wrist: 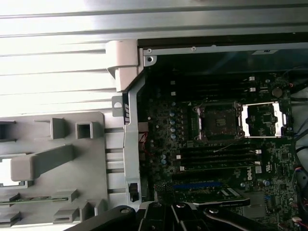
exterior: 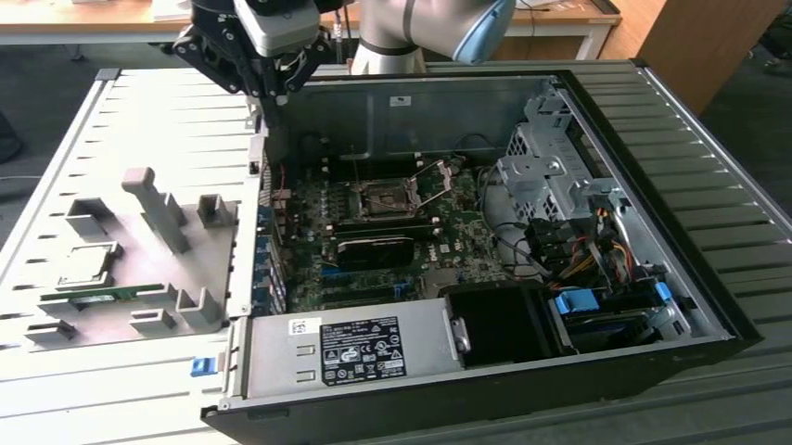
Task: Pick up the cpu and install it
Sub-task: 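Reach for the cpu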
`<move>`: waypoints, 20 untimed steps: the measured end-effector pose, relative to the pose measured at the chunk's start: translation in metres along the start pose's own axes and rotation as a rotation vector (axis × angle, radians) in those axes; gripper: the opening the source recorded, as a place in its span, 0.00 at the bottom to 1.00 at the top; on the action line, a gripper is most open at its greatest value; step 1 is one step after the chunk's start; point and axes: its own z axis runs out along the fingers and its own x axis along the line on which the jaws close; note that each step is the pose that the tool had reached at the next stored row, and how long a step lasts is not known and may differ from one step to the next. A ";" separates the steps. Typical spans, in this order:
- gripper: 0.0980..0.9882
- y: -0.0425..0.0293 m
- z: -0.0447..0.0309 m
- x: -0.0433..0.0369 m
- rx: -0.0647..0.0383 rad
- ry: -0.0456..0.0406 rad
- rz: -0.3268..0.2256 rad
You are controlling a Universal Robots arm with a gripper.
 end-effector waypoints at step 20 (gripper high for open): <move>0.01 -0.0006 0.0009 0.0079 0.000 0.0000 0.000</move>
